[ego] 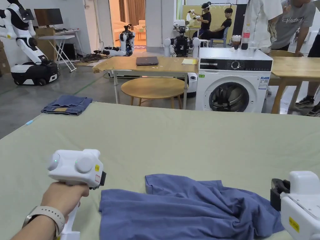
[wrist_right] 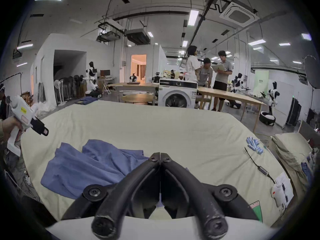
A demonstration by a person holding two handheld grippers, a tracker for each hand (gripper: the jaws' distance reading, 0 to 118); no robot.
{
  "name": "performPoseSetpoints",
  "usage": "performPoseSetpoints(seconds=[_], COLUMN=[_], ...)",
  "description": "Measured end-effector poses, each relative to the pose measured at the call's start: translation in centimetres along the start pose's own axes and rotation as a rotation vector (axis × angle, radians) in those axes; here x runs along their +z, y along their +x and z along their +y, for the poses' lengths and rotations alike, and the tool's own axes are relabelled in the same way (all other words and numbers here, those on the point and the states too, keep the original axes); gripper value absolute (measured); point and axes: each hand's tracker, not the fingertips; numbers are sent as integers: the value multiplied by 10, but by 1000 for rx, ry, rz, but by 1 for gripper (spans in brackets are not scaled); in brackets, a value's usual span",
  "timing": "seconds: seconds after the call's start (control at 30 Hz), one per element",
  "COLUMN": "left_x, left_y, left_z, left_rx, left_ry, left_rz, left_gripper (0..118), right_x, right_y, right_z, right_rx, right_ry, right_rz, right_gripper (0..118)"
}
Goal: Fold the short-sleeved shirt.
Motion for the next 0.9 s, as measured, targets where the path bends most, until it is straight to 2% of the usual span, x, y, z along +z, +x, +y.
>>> performPoseSetpoints(seconds=[0.07,0.1,0.17,0.2,0.3,0.5,0.53,0.6,0.63,0.67,0.7,0.8,0.83,0.87,0.9], left_x=[-27,-37,-59,-68,-93,-139,-141,-138,-131,-125,-114,-103,-97,-90,-83], left_y=[0,-2,0,0,6,12,13,15,19,23,35,46,51,52,52], left_z=[7,12,19,21,27,24,21,14,14,12,4,-1,-2,-2,-2], left_rx=[48,75,68,40,-1,-3,-3,13,3,-17,-40,-93,-116,-122,-115], left_ry=[-18,-27,-56,-75,-96,-161,-177,-163,-127,-101,-95,-93,-89,-77,-62], left_rz=[-26,-22,-10,5,54,42,30,18,33,23,20,31,36,36,31], left_gripper=[0,5,91,111,108,105,90,73,44,19,0,0,0,0,0], right_x=[-11,-15,-26,-30,-41,-55,-56,-61,-64,-68,-73,-89,-95,-102,-109], right_y=[6,9,17,20,28,45,50,60,67,73,78,87,89,92,93], right_z=[-3,-4,-8,-10,-18,-35,-38,-43,-46,-49,-51,-60,-63,-65,-66], right_rx=[3,2,-8,-12,-14,-23,-30,-44,-52,-55,-59,-16,-2,-4,-20], right_ry=[-20,-26,-49,-61,-85,-153,-164,-196,-209,-226,-252,-316,-325,-347,-380], right_rz=[-25,-35,-54,-64,-89,-129,-135,-167,-176,-184,-189,-161,-144,-93,-57], right_gripper=[0,0,0,0,0,0,0,0,0,0,0,0,6,23,31])
